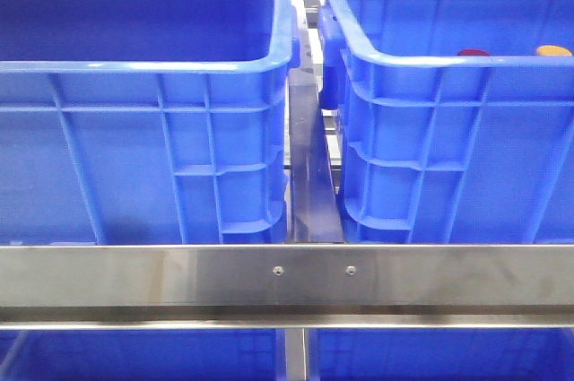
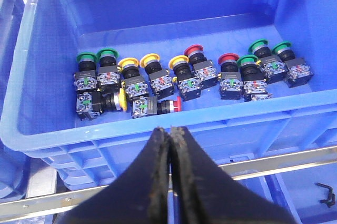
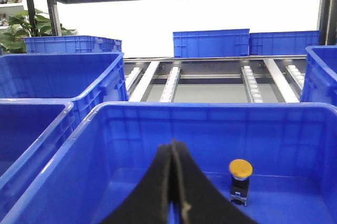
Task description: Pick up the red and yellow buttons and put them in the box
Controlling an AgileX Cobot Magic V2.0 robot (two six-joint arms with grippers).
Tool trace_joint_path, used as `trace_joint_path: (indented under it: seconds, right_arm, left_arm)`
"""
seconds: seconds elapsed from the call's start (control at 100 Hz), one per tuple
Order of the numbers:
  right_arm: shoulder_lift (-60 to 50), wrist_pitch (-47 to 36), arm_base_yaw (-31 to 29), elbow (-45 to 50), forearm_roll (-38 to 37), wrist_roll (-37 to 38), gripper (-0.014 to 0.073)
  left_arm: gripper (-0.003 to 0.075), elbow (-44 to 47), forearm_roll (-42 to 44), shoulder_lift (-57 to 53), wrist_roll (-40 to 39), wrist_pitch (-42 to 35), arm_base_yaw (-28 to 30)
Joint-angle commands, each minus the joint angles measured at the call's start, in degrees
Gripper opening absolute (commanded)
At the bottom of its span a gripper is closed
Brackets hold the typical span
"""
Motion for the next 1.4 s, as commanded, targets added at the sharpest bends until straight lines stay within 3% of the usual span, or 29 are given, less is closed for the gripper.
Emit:
trace_joint_path:
  seconds: [0.0,0.12,0.26,0.45,0.94,1.1,1.39]
  right_arm:
    - [-0.1,1.9,-0.4,-1.5,3.6,-0.4,-0.0068]
    - [-0.1,1.9,-0.4,-1.5,3.6,-0.4,-0.0068]
    - [-0.1,1.9,-0.4,-1.5,3.6,-0.4,-0.0068]
    - [-0.1,2.0,-0.4,-1.5,3.6,-0.4,-0.0068]
    - [-0.1,2.0,-0.4,-1.5,3.6,-0.4,-0.0068]
    - [-0.1,2.0,-0.4,-1.5,3.6,-0.4,-0.0068]
    - [-0.1,2.0,-0.4,-1.5,3.6,-0.4,-0.0068]
  left_arm:
    - [-0.0019,-1.5,0.2,0.5,-0.1,-3.9,-0.4]
    - [-0.0019,-1.5,0.0,0.5,-0.1,-7.8,-0.3]
    - [-0.0019,1.1,0.0,-1.6,-0.1,-17.6,-0.2]
    - [-0.0019,9.4,-1.9,-6.7,0.1,-30.2,2.9]
    - [-0.0019,32.4,-6.4,-17.4,0.5,-49.2,13.5]
    - [-0.0019,37.3,-6.4,-19.2,0.5,-52.1,14.1]
    - [-0.0019,41.0,-7.8,-25.3,0.6,-49.9,14.1]
